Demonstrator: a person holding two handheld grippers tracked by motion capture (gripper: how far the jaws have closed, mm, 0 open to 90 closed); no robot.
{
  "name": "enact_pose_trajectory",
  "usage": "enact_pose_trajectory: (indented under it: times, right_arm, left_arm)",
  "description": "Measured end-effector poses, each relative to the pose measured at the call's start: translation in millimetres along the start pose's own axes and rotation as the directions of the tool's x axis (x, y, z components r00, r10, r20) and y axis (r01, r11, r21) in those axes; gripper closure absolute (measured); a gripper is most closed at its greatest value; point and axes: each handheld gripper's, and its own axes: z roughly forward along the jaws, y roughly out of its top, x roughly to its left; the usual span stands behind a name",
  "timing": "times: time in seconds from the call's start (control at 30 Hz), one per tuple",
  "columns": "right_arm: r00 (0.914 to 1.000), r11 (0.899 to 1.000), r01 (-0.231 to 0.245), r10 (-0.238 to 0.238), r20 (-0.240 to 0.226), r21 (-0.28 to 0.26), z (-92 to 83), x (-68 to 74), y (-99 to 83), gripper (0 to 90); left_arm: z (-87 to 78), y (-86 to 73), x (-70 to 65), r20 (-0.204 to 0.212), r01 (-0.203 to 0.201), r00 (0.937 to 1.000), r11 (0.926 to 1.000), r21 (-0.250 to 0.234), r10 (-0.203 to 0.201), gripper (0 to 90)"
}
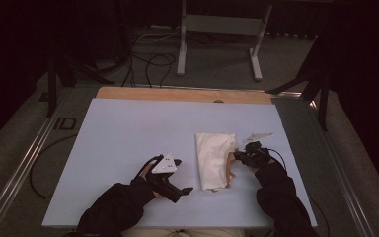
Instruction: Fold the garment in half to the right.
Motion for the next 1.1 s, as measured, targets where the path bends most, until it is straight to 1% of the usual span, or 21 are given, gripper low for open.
enact_pose_trajectory:
  times: [0.07, 0.1, 0.2, 0.27, 0.33, 0.37, 0.5, 0.53, 0.57, 0.6, 0.67, 0.73, 0.77, 0.8, 0.83, 0.9, 0.97, 1.0, 1.03, 1.07, 1.1]
  right_arm:
    - [0.9998, 1.0, -0.02, 0.02, -0.002, 0.007, 1.7, -3.6, -5.2, 86.8]
    - [0.9998, 1.0, -0.02, 0.02, -0.003, 0.008, 2.4, -4.8, -7.0, 85.1]
    - [0.9989, 0.999, -0.047, 0.047, 0.0, 0.004, 4.0, -8.5, -14.8, 82.0]
    - [0.9974, 0.997, -0.072, 0.072, 0.007, -0.004, 4.0, -11.9, -20.8, 77.8]
    - [0.9947, 0.995, -0.102, 0.103, 0.004, -0.013, 2.0, -16.1, -24.7, 70.6]
    - [0.9938, 0.994, -0.111, 0.111, 0.008, -0.023, -0.1, -17.6, -25.4, 69.7]
    - [0.9911, 0.988, -0.13, 0.132, 0.017, -0.085, -16.3, -20.4, -21.1, 53.5]
    - [0.9911, 0.985, -0.132, 0.133, 0.002, -0.109, -20.4, -21.0, -19.4, 46.6]
    - [0.9908, 0.984, -0.134, 0.135, 0.001, -0.115, -22.0, -20.9, -18.5, 43.6]
    - [0.991, 0.981, -0.133, 0.134, -0.006, -0.139, -25.7, -20.3, -16.2, 38.0]
    - [0.99, 0.977, -0.14, 0.137, -0.035, -0.163, -29.9, -18.0, -12.7, 31.5]
    - [0.9893, 0.971, -0.139, 0.128, -0.07, -0.196, -32.1, -14.2, -8.5, 20.5]
    - [0.9862, 0.967, -0.149, 0.13, -0.103, -0.205, -32.6, -12.2, -6.2, 19.9]
    - [0.9848, 0.964, -0.15, 0.125, -0.12, -0.221, -32.4, -9.9, -3.6, 21.2]
    - [0.9844, 0.962, -0.15, 0.124, -0.126, -0.228, -31.7, -7.6, -1.6, 21.0]
    - [0.9855, 0.962, -0.137, 0.108, -0.131, -0.235, -29.4, -3.9, 1.0, 24.4]
    - [0.9851, 0.961, -0.14, 0.111, -0.132, -0.237, -28.0, -2.0, 2.2, 24.6]
    - [0.9798, 0.956, -0.151, 0.111, -0.166, -0.25, -24.2, 1.8, 4.5, 23.6]
    - [0.9802, 0.955, -0.142, 0.098, -0.172, -0.26, -23.6, 3.0, 4.4, 25.3]
    - [0.9816, 0.959, -0.127, 0.084, -0.171, -0.255, -21.9, 5.6, 4.8, 28.9]
    - [0.9844, 0.963, -0.114, 0.077, -0.158, -0.244, -20.7, 7.0, 5.3, 32.4]
  left_arm:
    - [-1.1, -1.0, 0.6, -0.001, 0.005, 1.0, 1.0, -0.007, -0.005, 0.3]
    - [-1.9, -1.7, 0.6, -0.002, 0.01, 1.0, 0.9999, -0.014, -0.01, 0.3]
    - [-3.6, -3.7, 1.0, -0.007, 0.017, 0.9998, 0.9995, -0.025, -0.018, 0.4]
    - [-4.8, -5.4, 1.5, -0.011, 0.019, 0.9998, 0.9995, -0.024, -0.019, 0.3]
    - [-5.8, -6.8, 2.2, -0.015, 0.018, 0.9997, 0.9996, -0.02, -0.018, 0.4]
    - [-6.7, -7.7, 2.3, -0.015, 0.023, 0.9996, 0.9994, -0.026, -0.023, 0.3]
    - [-9.9, -9.7, 3.3, -0.019, 0.028, 0.9994, 0.9989, -0.038, -0.028, 0.3]
    - [-10.2, -9.9, 3.4, -0.018, 0.028, 0.9994, 0.9988, -0.041, -0.028, 0.3]
    - [-11.1, -9.9, 3.7, -0.02, 0.029, 0.9994, 0.9987, -0.043, -0.03, 0.3]
    - [-11.7, -9.9, 3.9, -0.021, 0.028, 0.9994, 0.9986, -0.045, -0.029, 0.3]
    - [-12.9, -9.7, 3.8, -0.023, 0.027, 0.9993, 0.9983, -0.053, -0.028, 0.3]
    - [-14.3, -9.3, 4.0, -0.027, 0.021, 0.9994, 0.9983, -0.055, -0.022, 0.3]
    - [-15.1, -9.2, 3.7, -0.03, 0.022, 0.9992, 0.998, -0.059, -0.024, 0.3]
    - [-15.6, -9.2, 3.6, -0.033, 0.022, 0.9992, 0.998, -0.06, -0.024, 0.4]
    - [-16.0, -9.4, 3.5, -0.033, 0.02, 0.9992, 0.9979, -0.062, -0.022, 0.3]
    - [-16.9, -10.0, 3.0, -0.035, 0.021, 0.9991, 0.9978, -0.062, -0.023, 0.3]
    - [-17.2, -10.5, 2.8, -0.034, 0.018, 0.9992, 0.9977, -0.065, -0.021, 0.3]
    - [-18.0, -11.4, 2.9, -0.034, 0.024, 0.9991, 0.9974, -0.067, -0.026, 0.3]
    - [-18.5, -12.0, 3.0, -0.035, 0.026, 0.999, 0.9973, -0.068, -0.028, 0.3]
    - [-18.8, -12.2, 3.1, -0.036, 0.027, 0.9989, 0.9972, -0.069, -0.029, 0.3]
    - [-19.2, -12.7, 3.4, -0.036, 0.028, 0.9989, 0.9971, -0.071, -0.03, 0.3]
